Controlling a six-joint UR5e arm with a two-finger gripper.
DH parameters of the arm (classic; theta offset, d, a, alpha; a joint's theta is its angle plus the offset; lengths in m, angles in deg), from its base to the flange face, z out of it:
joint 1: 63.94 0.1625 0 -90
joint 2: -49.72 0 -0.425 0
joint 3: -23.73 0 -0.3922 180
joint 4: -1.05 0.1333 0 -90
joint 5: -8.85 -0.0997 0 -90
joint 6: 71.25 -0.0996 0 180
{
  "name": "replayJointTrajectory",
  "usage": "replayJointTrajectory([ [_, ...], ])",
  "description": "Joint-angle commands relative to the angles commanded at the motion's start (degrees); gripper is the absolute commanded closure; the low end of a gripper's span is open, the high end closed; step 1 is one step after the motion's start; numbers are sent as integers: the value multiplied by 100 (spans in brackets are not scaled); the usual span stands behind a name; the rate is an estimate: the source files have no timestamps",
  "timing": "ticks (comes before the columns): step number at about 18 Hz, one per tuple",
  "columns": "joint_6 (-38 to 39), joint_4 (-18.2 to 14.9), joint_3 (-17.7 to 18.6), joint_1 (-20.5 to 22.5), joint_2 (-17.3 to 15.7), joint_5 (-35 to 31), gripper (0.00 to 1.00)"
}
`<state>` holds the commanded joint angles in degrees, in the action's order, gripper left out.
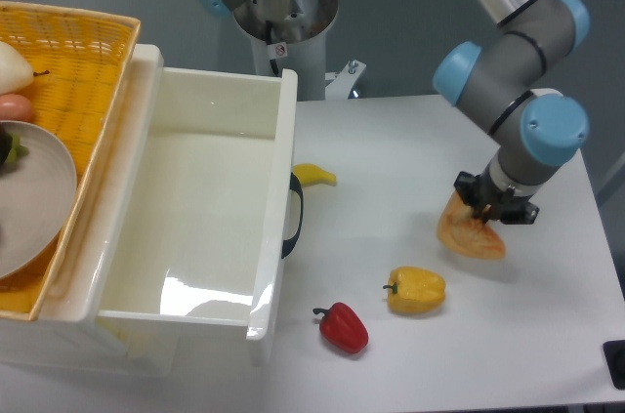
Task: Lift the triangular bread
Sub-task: 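Close the gripper on the bread slice and lift it up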
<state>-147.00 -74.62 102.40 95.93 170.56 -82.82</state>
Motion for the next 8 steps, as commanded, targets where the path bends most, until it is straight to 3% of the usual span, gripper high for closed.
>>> replayJointTrajectory([
  [3,-536,-299,-386,79,114,96,100],
  [8,-572,-659,-747,202,237,308,100],
])
